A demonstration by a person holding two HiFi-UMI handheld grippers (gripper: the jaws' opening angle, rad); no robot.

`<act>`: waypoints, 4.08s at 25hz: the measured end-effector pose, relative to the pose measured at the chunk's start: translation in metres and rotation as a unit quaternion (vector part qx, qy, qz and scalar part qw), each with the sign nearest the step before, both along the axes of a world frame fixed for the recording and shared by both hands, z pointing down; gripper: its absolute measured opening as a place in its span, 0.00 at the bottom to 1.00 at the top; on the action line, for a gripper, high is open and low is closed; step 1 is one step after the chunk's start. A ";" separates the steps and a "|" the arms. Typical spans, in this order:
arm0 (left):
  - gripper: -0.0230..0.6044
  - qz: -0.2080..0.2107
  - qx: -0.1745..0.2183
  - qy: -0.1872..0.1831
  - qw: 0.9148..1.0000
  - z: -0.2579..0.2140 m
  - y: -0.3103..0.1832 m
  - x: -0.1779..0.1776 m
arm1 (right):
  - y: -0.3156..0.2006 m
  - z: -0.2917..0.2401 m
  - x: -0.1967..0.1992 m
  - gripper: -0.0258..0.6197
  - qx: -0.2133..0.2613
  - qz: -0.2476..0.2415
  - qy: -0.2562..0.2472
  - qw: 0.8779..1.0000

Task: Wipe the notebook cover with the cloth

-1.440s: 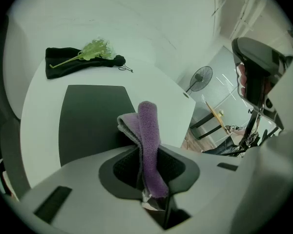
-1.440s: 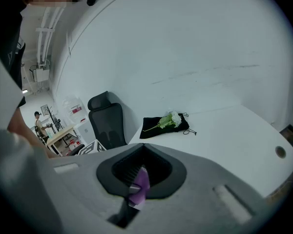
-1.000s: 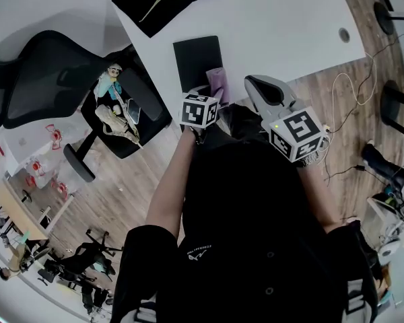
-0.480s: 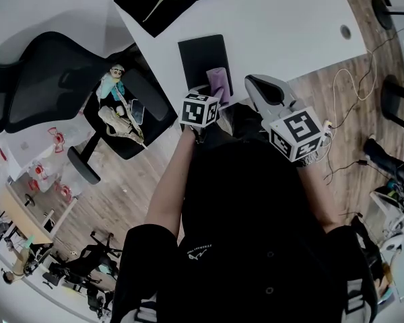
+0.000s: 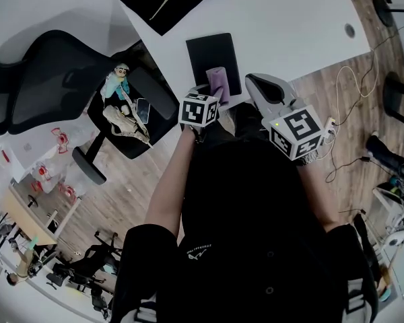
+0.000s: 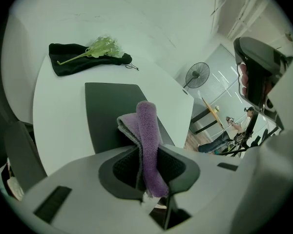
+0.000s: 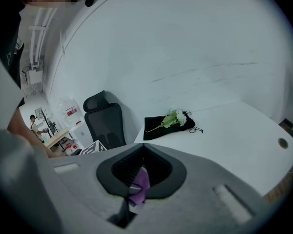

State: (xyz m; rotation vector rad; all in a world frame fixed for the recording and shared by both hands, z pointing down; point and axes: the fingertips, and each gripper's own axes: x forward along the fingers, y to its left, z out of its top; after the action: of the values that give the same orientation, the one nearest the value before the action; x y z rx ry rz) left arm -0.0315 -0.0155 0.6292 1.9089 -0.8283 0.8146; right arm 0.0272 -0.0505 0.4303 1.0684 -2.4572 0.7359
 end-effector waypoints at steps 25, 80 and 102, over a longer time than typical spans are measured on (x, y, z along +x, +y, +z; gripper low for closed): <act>0.17 -0.028 -0.003 -0.010 1.000 0.001 0.004 -0.071 | 0.000 0.008 -0.048 0.05 -0.009 -0.002 0.002 1.000; 0.17 -0.147 0.347 0.044 0.925 -0.272 -0.047 -0.085 | -0.020 -0.080 -0.009 0.05 0.096 0.023 -0.028 0.995; 0.17 -0.143 0.519 0.011 0.843 -0.426 -0.088 -0.107 | -0.070 -0.246 0.005 0.05 0.278 -0.014 -0.056 0.959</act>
State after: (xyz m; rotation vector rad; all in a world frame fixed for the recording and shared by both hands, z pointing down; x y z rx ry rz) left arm -0.1381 -0.1040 0.2029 2.5734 -1.7222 0.0998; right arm 0.0321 -0.1207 0.1840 1.1953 -2.8539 0.0830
